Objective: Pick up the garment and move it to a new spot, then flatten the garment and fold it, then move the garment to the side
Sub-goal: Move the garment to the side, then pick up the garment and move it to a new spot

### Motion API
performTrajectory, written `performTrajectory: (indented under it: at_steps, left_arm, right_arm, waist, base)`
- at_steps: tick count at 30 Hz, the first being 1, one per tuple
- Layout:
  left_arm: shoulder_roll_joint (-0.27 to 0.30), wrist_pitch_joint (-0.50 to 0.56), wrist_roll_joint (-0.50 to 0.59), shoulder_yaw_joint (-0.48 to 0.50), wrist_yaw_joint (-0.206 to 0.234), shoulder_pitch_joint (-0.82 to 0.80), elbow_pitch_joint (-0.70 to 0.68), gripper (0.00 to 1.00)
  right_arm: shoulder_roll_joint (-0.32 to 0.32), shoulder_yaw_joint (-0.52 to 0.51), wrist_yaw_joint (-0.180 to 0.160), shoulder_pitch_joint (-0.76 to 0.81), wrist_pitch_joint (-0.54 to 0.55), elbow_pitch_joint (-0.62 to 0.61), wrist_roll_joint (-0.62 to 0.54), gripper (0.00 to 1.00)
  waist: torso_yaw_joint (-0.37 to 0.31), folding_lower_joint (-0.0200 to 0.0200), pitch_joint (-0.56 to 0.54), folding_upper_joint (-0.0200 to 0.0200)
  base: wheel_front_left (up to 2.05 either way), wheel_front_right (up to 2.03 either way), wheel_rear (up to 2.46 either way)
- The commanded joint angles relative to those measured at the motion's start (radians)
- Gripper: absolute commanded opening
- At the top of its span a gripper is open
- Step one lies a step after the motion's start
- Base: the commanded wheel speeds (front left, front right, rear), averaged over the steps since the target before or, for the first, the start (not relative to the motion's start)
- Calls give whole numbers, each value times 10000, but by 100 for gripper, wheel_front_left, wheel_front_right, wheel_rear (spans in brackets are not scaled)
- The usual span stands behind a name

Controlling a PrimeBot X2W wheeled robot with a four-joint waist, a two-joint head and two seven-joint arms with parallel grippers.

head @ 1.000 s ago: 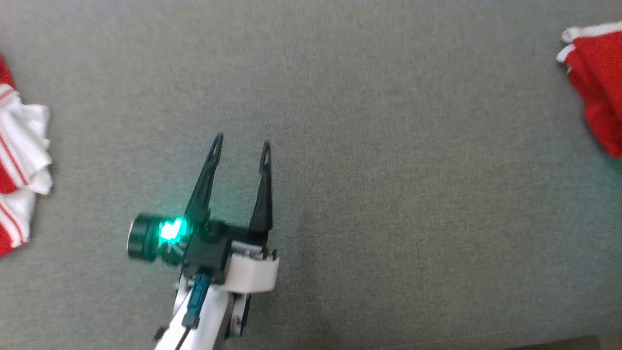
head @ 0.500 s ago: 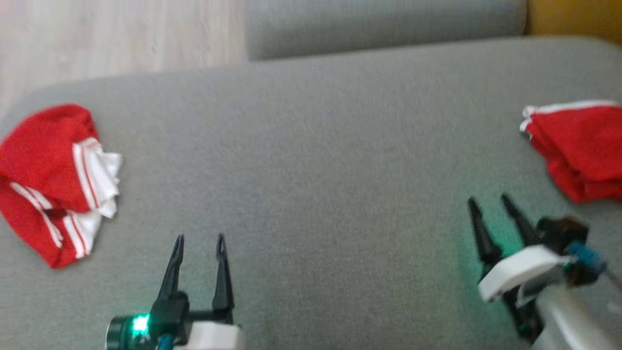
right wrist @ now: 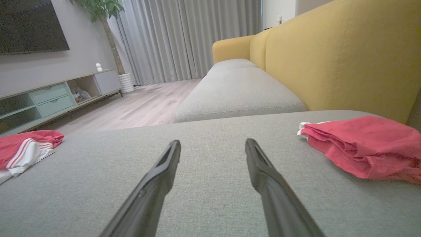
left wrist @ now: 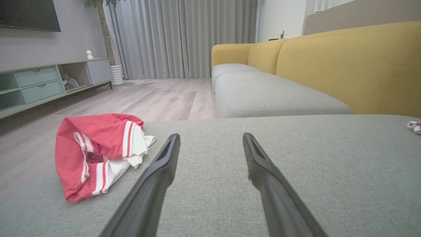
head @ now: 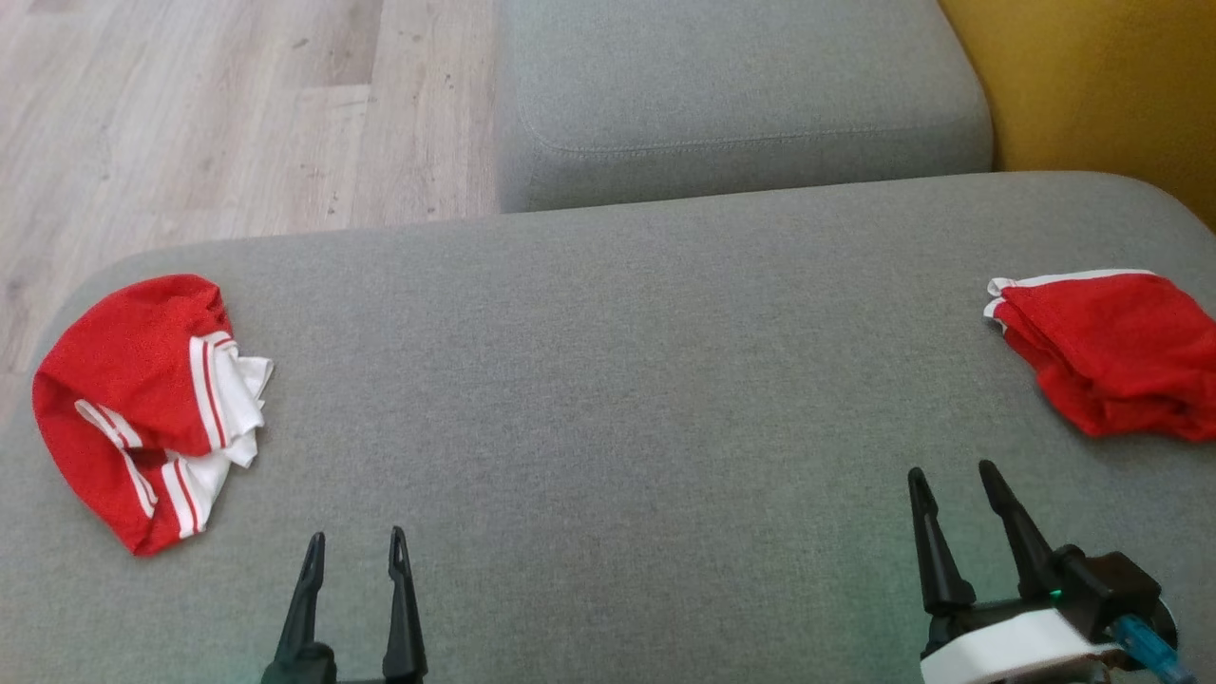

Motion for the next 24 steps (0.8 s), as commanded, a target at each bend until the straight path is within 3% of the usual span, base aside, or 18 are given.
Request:
performTrajectory:
  at_steps: [1,17,24]
  left_arm:
    - [-20,-53,127,359,-69,-267,-365,100]
    - [-38,-53,429,392,-284,-97,-403,100]
    - [-41,-53,484,392,-285,-161,-463,100]
  right_arm:
    - [-17,143,21,-394,-134,-396,-143,100]
    - [114,138,21,-50,-135,-450,-373,100]
    - [101,99,21,101,-135,-527,-485,100]
  waist:
    - [-1,2,-50,-1]
    - [81,2,-325,-1]
    - [487,2,-311,-1]
  base:
    - [0,0,0]
    - [0,0,0]
    - [0,0,0]
